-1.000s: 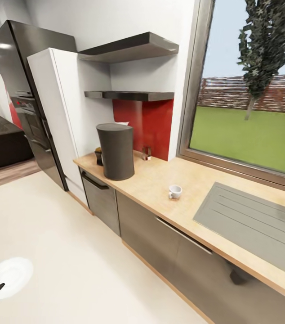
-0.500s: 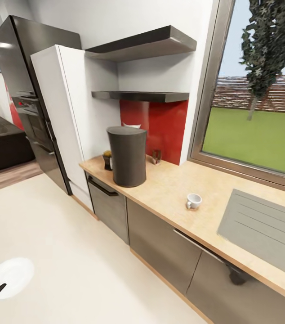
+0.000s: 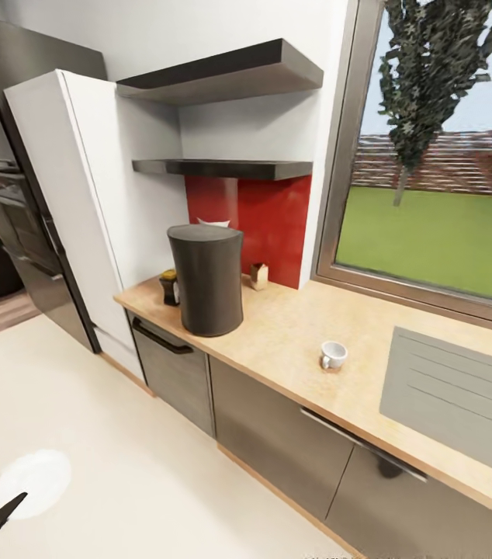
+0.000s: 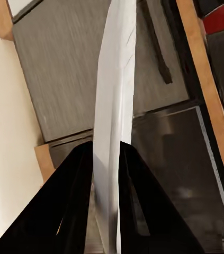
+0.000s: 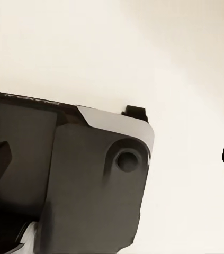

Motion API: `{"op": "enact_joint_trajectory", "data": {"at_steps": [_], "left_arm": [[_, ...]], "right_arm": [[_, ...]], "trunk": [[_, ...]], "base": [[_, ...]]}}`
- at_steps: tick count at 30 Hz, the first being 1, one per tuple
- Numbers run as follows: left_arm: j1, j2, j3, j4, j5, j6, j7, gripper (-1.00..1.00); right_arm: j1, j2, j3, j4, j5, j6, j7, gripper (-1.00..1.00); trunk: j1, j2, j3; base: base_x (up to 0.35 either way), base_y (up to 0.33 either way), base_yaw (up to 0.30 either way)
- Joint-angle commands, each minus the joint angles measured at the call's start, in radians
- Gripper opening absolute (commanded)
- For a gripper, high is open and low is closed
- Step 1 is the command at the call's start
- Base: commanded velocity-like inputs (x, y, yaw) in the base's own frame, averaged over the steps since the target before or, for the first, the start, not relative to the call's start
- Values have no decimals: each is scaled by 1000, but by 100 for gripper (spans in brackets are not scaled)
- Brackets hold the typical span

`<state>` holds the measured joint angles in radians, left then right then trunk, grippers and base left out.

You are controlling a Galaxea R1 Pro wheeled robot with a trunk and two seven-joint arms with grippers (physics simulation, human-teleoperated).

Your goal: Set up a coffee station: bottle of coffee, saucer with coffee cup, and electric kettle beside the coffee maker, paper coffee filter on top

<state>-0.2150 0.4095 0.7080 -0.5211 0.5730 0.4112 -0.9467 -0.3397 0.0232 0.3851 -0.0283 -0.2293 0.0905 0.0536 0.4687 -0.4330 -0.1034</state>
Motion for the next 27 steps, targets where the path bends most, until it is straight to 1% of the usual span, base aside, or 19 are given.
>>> {"op": "enact_joint_trajectory", "data": {"at_steps": [1, 3, 4, 5, 6, 7, 8, 10, 11, 13, 14, 16, 17, 18, 19, 20, 22, 25, 27], "left_arm": [[-3, -11, -16, -1, -5, 6, 29, -100], [-6, -32, -63, -13, -22, 7, 77, -100], [-16, -46, -148, -73, -30, 16, 104, -100], [-21, -48, -193, -110, -31, 28, 109, -100], [-30, -51, -288, -192, -33, 92, 117, -100], [-46, -53, -363, -277, -35, 201, 135, -100], [-64, -55, -396, -339, -34, 276, 166, -100], [-92, -67, -417, -408, -33, 343, 227, -100], [-118, -79, -425, -450, -31, 368, 275, -100], [-161, -97, -430, -484, -29, 398, 321, -100], [-184, -105, -432, -493, -30, 425, 334, -100], [-231, -125, -439, -503, -33, 503, 347, -100], [-266, -138, -451, -506, -34, 547, 351, -100], [-286, -143, -462, -507, -34, 564, 354, -100], [-303, -146, -474, -508, -34, 575, 356, -100], [-344, -151, -502, -505, -34, 590, 358, -100], [-377, -162, -514, -497, -31, 595, 359, -100], [-391, -183, -518, -475, -31, 599, 359, -100], [-393, -188, -519, -456, -31, 599, 359, -100]], "right_arm": [[-1, 0, 8, -1, -10, 5, 2, 100], [-1, 0, 8, -1, -10, 5, 2, 100], [-1, 0, 8, -1, -10, 5, 2, 100], [-1, 0, 8, -1, -10, 5, 2, 100], [-1, 0, 8, -1, -10, 5, 2, 100], [-1, 0, 8, -1, -11, 5, 2, 100], [-1, 0, 8, -1, -11, 5, 1, 100], [-1, 0, 8, -1, -10, 5, 1, 100], [-1, 0, 8, -1, -10, 5, 0, 100], [-1, 0, 8, -1, -10, 5, 0, 100], [-1, 0, 8, -1, -10, 5, -1, 100], [-1, 0, 8, -1, -11, 5, -2, 100], [-1, 0, 8, -1, -11, 6, -2, 100], [-1, 0, 8, -1, -11, 6, -2, 100], [-1, 0, 8, -1, -11, 6, -2, 100], [-1, 0, 8, -1, -11, 6, -3, 100], [-1, 0, 7, -1, -12, 6, -3, 100], [-1, 0, 6, -1, -13, 6, -3, 100], [-1, 1, 6, -1, -13, 6, -3, 100]], "trunk": [[1, -2, -2], [1, -2, -1], [1, -2, 0], [1, -2, 0], [1, -2, 1], [1, -2, 1], [1, -2, 1], [1, -2, 2], [1, -2, 3], [1, -2, 3], [1, -2, 4], [1, -2, 5], [1, -2, 5], [1, -2, 6], [1, -2, 6], [1, -2, 6], [1, -2, 6], [1, -2, 6], [1, -2, 6]], "base": [[8, 9, -253], [4, 5, -253], [1, 1, -253], [1, 1, -253], [0, 0, -253], [0, 0, -253], [0, 0, -253], [0, 0, -254], [0, 0, -254], [0, 0, -254], [0, 0, -254], [0, 0, -254], [0, 0, -254], [0, 0, -254], [0, 0, -255], [0, 0, -257], [0, 0, -258], [0, 0, -259], [0, 0, -259]]}}
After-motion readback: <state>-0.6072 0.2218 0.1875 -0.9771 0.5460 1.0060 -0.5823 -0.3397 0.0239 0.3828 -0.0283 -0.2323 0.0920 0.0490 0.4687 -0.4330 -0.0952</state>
